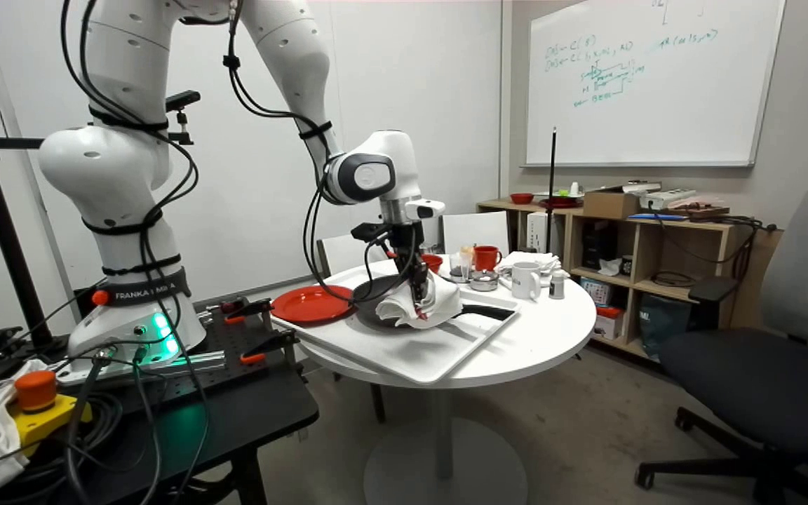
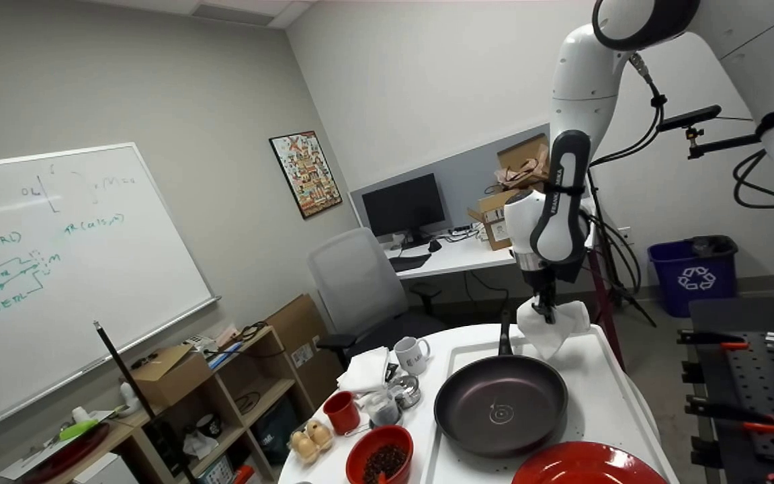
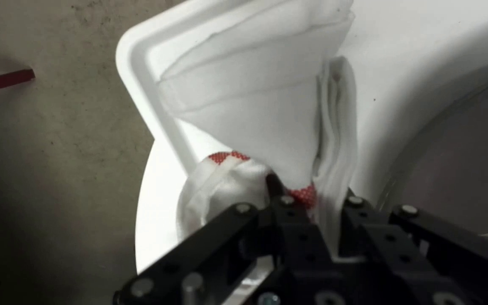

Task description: Use the towel on the left to wipe the black pan.

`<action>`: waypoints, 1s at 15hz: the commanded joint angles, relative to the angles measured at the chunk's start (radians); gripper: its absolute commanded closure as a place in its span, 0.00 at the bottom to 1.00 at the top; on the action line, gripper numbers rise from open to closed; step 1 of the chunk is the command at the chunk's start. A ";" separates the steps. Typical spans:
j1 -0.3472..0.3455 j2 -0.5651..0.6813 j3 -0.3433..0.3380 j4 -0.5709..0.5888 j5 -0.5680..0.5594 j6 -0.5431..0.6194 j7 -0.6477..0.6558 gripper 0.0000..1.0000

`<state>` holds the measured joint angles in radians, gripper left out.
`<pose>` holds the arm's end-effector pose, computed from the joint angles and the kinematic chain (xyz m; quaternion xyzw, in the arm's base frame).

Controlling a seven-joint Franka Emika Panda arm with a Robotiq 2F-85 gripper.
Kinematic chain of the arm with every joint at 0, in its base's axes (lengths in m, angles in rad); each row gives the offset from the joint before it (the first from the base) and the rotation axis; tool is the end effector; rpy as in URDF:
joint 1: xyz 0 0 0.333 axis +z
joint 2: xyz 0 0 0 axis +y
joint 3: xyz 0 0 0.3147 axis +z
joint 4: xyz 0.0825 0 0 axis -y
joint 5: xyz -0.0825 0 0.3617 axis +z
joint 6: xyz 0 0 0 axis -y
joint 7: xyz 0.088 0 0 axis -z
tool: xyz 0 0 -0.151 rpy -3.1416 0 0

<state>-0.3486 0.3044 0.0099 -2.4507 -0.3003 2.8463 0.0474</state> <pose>0.4620 -0.1498 0.1616 0.9965 -0.0514 0.0377 0.0546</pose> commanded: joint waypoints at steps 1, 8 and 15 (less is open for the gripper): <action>0.078 0.108 -0.068 0.099 0.120 -0.059 -0.051 0.96; 0.080 0.231 -0.102 0.208 0.234 -0.132 -0.084 0.96; 0.083 0.295 -0.120 0.272 0.245 -0.176 -0.080 0.96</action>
<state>-0.2831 0.5682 -0.0971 -2.2235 -0.0901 2.7129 -0.0070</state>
